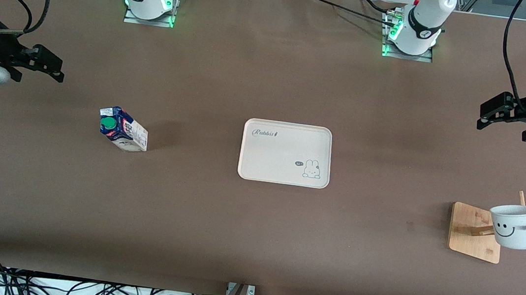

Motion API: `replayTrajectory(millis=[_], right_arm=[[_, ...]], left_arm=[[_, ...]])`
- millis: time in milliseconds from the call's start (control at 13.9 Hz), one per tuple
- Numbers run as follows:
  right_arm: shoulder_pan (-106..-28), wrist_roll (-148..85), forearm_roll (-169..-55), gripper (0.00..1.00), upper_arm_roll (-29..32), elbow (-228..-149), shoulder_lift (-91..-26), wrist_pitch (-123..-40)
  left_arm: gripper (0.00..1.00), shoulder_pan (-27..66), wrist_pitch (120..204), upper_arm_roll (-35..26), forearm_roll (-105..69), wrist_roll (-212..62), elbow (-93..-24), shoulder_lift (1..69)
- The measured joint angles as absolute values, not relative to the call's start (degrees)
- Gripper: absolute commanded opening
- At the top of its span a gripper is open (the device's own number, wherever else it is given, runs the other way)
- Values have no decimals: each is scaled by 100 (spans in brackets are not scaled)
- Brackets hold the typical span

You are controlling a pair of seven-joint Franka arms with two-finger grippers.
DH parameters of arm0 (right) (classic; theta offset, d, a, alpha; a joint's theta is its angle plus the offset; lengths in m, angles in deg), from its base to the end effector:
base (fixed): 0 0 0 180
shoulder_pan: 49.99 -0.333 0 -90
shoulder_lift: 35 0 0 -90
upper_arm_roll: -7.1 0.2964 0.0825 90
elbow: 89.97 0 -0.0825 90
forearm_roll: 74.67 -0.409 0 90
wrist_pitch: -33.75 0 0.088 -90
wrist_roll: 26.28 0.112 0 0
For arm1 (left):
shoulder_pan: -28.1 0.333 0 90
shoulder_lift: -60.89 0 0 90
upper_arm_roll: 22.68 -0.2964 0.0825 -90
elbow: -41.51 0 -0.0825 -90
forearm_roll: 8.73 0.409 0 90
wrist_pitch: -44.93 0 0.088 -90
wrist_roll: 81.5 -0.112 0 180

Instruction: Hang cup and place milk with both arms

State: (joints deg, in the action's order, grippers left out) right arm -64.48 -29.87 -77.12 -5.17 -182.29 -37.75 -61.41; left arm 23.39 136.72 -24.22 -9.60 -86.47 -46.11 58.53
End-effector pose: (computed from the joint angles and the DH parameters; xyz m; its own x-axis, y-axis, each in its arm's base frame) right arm 0.5985 0.0301 0.5600 0.9952 0.0976 0.0046 0.0977 -0.9947 -0.0322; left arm 0.5941 -0.0349 0.5992 0.9894 -0.1411 0.0327 -0.1416 -0.9899 0.0113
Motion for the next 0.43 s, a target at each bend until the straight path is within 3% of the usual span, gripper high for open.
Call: replayTrajectory(millis=[430], right_arm=[[-6448,-2987,-7712,100,-517,-18229,-3777,-6138]], left_arm=[[100,2667,13541,-2577,-965,-8649,-5020,6199]])
